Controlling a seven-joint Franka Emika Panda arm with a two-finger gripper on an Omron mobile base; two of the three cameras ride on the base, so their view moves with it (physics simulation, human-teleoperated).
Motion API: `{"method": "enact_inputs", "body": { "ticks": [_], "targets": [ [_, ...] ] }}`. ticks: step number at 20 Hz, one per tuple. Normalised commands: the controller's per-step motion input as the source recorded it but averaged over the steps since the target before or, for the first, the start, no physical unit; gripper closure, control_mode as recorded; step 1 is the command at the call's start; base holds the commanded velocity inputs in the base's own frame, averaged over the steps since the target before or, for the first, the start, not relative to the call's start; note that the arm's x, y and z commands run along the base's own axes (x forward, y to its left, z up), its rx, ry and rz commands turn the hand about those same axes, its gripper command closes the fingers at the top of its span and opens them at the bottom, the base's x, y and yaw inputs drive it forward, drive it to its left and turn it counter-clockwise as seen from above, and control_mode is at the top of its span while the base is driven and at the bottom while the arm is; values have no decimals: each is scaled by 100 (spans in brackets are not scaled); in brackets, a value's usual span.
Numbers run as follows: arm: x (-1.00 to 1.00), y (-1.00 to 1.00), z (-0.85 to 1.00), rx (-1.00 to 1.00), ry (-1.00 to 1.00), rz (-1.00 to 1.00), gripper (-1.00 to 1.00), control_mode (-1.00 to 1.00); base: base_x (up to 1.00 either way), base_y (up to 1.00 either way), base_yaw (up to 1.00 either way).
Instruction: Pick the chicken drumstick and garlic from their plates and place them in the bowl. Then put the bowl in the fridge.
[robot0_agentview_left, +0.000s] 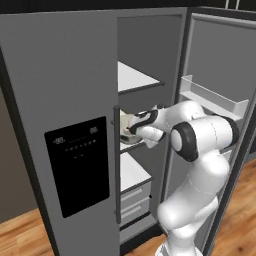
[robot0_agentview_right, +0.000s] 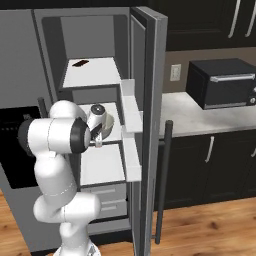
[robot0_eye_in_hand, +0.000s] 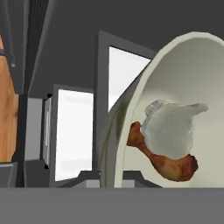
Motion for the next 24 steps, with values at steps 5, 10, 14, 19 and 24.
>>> {"method": "enact_inputs", "body": {
  "ticks": [5, 10, 14, 19, 24],
  "targets": [
    [39, 1, -13, 0, 0, 2, 100, -100, 0, 0, 0],
    [38, 0, -26, 0, 0, 1, 100, -100, 0, 0, 0],
    [29, 3, -17, 0, 0, 0, 100, -100, 0, 0, 0],
    [23, 23, -9, 1, 1, -1, 100, -100, 0, 0, 0],
    [30, 22, -9, 3, 0, -5, 100, -100, 0, 0, 0]
  ]
}}
